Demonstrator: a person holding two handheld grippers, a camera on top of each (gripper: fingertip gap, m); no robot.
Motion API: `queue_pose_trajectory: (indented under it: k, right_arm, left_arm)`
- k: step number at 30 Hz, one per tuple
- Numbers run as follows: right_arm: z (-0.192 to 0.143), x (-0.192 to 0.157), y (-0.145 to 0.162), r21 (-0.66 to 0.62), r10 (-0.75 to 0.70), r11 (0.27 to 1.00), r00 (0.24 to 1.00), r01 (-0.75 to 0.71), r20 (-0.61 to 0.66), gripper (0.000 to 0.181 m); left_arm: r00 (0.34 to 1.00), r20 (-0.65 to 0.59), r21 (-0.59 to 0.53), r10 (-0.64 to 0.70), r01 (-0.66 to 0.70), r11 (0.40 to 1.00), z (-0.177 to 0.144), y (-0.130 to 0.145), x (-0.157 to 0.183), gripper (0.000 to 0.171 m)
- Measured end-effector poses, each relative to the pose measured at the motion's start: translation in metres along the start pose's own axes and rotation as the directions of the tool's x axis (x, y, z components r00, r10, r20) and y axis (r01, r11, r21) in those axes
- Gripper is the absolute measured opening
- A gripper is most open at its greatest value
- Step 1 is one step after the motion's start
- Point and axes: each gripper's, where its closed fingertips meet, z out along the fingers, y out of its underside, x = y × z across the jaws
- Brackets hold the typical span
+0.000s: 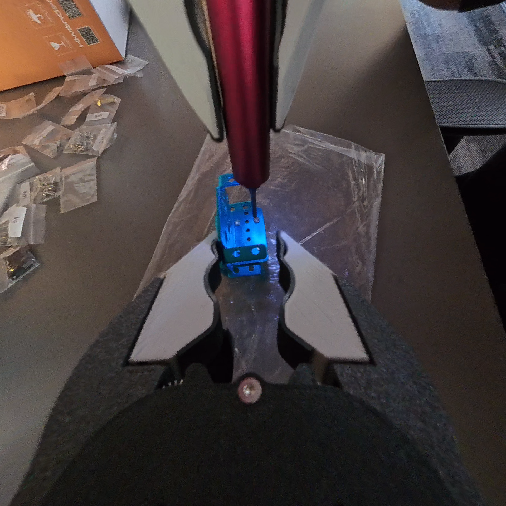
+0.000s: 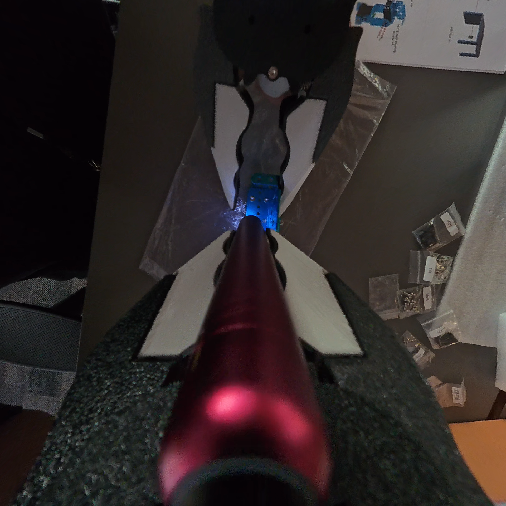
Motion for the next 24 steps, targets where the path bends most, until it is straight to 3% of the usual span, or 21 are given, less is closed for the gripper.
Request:
queue_pose_trajectory:
  k: [3,7,10,24]
  right_arm:
    - [-0.008,-0.002,-0.006,0.038,-0.003,0.999,1.0,0.003,0.0,0.02]
    - [-0.009,-0.004,-0.019,0.098,-0.026,0.995,1.0,0.026,0.006,0.02]
    - [0.0,-0.002,-0.02,0.092,-0.037,0.995,0.999,0.036,0.01,0.02]
    - [0.011,0.009,-0.022,0.072,-0.04,0.997,0.999,0.038,0.032,0.02]
  left_arm:
    - [1.0,-0.002,0.006,-0.01,0.01,1.0,-0.002,0.001,-0.003,0.031]
    - [1.0,-0.009,0.0,0.008,-0.008,1.0,-0.002,0.002,0.0,0.038]
    - [1.0,-0.018,-0.016,0.023,-0.024,1.0,-0.006,0.005,0.002,0.047]
    - [0.999,-0.004,-0.041,-0.033,0.033,0.999,-0.013,0.017,-0.01,0.042]
